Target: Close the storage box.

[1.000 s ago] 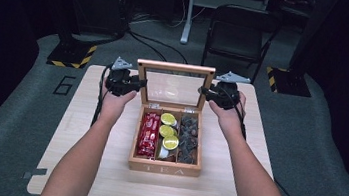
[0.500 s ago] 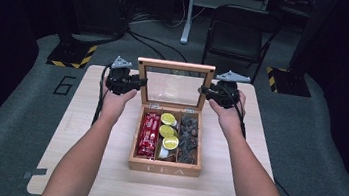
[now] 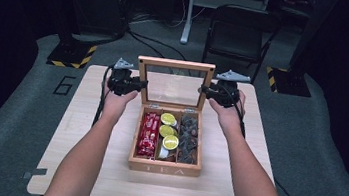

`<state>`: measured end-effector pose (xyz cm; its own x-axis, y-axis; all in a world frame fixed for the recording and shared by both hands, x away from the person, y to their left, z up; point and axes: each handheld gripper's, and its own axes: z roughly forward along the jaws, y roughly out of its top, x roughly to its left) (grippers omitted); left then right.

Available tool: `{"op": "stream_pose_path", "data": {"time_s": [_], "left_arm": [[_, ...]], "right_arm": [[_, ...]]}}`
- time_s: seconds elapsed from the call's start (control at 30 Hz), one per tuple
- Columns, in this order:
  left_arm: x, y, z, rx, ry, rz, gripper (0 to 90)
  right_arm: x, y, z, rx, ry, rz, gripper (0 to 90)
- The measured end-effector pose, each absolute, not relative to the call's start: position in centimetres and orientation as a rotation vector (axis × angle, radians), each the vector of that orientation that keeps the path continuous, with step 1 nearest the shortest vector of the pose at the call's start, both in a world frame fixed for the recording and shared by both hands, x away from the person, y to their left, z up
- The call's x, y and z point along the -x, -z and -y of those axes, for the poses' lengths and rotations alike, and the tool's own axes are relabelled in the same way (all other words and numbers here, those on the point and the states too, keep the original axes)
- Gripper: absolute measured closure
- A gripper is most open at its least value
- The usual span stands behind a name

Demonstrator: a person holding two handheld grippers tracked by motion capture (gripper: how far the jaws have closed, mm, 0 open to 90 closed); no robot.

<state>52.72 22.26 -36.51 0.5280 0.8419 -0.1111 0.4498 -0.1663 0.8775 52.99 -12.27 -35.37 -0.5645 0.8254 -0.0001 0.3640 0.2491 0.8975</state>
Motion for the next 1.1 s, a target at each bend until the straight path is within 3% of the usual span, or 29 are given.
{"op": "stream_pose_path", "data": {"time_s": [0.73, 1.1], "left_arm": [[-53.0, 36.7, -22.0, -1.784, -0.539, -1.091, 64.3], [-53.3, 36.8, -21.9, -1.779, -0.546, -1.096, 64.5]], "right_arm": [[-53.4, 36.3, 12.0, -1.116, -1.248, -2.062, 61.1], [-53.8, 38.4, 12.1, -1.136, -1.225, -2.077, 61.2]]}}
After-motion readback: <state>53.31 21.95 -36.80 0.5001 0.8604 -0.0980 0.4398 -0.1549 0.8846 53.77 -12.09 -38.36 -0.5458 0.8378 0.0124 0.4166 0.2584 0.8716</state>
